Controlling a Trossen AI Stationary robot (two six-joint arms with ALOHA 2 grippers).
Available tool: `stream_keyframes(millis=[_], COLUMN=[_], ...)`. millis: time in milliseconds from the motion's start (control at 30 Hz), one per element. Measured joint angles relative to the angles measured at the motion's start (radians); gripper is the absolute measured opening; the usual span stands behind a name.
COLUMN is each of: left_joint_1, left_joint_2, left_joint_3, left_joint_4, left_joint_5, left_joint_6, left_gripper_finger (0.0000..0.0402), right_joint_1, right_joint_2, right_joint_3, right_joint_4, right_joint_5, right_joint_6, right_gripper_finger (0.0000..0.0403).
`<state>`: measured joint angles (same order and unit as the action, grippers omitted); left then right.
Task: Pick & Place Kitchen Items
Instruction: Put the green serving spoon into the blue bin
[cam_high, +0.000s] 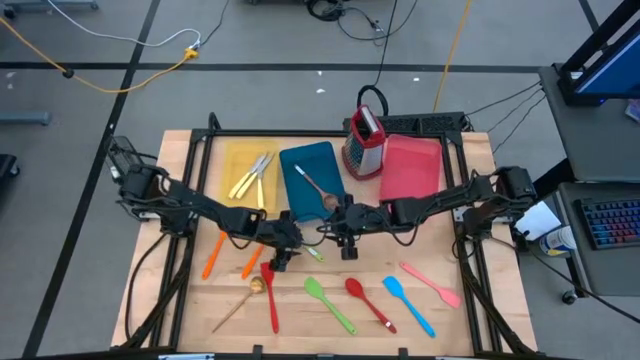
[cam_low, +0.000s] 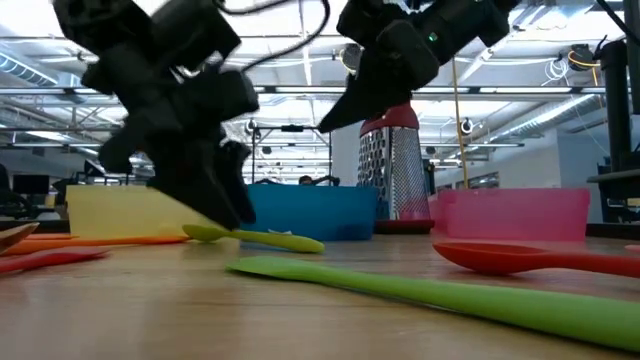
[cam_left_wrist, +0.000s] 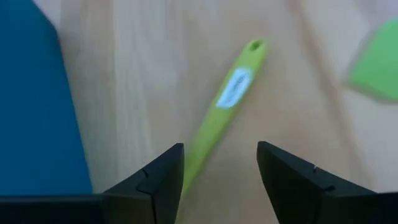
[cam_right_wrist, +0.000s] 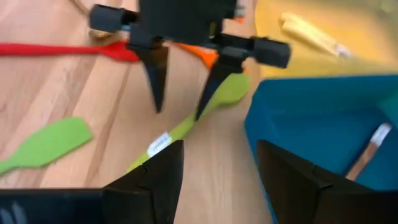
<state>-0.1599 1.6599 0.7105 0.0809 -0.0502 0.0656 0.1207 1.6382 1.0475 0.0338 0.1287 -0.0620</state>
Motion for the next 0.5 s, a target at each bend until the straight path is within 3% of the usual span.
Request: stream_keyframes(millis=[300, 500], left_joint_1=[0.052, 0.055], left_joint_2=[0.039, 0.039], left_joint_3=[0.002, 0.002], left_joint_4=[-0.004, -0.017], left_joint_5=[0.013, 0.081], left_joint_6=[0.004, 0.012], left_gripper_finger=[0.0162, 0.0091], right_joint_1=[-0.001, -0.001], right_joint_2=[0.0, 0.0], right_joint_3=[-0.07, -0.095], right_joint_4=[0.002, 0.006], right_joint_5=[0.0, 0.0], right_joint_6=[0.057, 0.082], right_gripper_finger=[0.0193, 0.0191])
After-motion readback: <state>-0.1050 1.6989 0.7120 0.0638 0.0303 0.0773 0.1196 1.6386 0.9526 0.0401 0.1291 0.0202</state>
